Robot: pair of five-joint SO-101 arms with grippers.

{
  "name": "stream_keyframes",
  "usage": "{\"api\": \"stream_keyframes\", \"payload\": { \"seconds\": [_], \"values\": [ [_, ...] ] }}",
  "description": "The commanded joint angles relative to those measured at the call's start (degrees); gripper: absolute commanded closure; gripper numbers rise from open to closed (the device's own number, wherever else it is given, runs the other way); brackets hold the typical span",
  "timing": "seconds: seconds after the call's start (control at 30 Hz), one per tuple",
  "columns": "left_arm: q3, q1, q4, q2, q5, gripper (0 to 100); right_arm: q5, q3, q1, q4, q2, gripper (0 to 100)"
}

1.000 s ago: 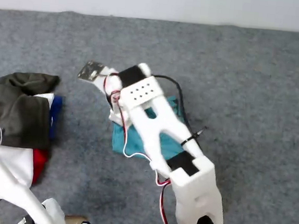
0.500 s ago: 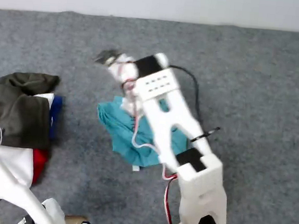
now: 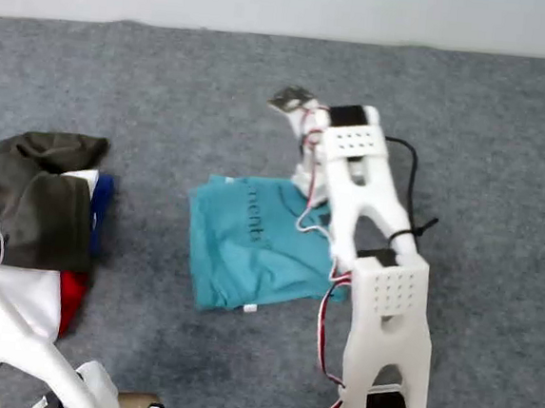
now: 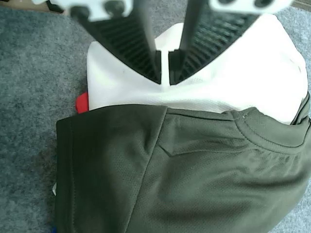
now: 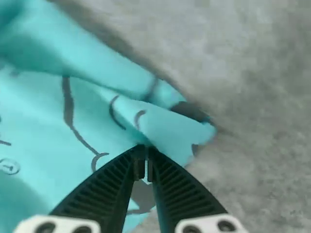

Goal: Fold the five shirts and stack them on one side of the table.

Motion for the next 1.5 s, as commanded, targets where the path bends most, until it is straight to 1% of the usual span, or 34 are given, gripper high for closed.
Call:
{"api": "stream_keyframes", "payload": {
  "seconds": [0.0, 0.1, 0.2, 0.47, 0.57, 0.67, 0.93, 1.13, 1.27, 1.47],
  "values": [
    [-0.22, 0.44, 0.35, -1.76, -0.62, 97, 0.62, -3.16, 3.91, -0.57, -0.48, 98.0],
    [-0.22, 0.44, 0.18, -1.67, -0.62, 97, 0.62, -4.22, 4.97, 0.04, -0.66, 98.0],
    [-0.22, 0.44, 0.0, -1.49, -0.62, 97, 0.53, -6.95, 4.0, 2.68, -1.63, 98.0],
    [-0.22, 0.53, 0.0, -1.58, -0.62, 96, 0.35, -18.37, -7.52, 16.4, -4.0, 98.0],
    [-0.22, 0.53, 0.0, -1.76, -0.62, 96, -1.76, -17.14, -8.57, 16.57, -5.76, 98.1],
    [-0.22, 0.53, 0.0, -1.76, -0.62, 96, -2.81, -11.25, -8.92, 16.48, -9.98, 98.0],
    [-0.22, 0.44, 0.0, -1.76, -0.62, 96, -2.64, 14.24, -8.66, 16.31, -25.45, 98.0],
    [-0.31, 0.44, 0.0, -1.76, -0.62, 96, -2.64, 26.2, -8.75, 16.04, -27.3, 98.1],
    [-0.31, 0.44, 0.0, -1.76, -0.62, 96, -3.08, 29.36, -12.79, 12.0, -26.07, 98.1],
    [-0.22, 0.44, 0.0, -1.67, -0.62, 96, -3.25, 29.36, -22.29, 9.89, -21.05, 98.1]
  ]
}}
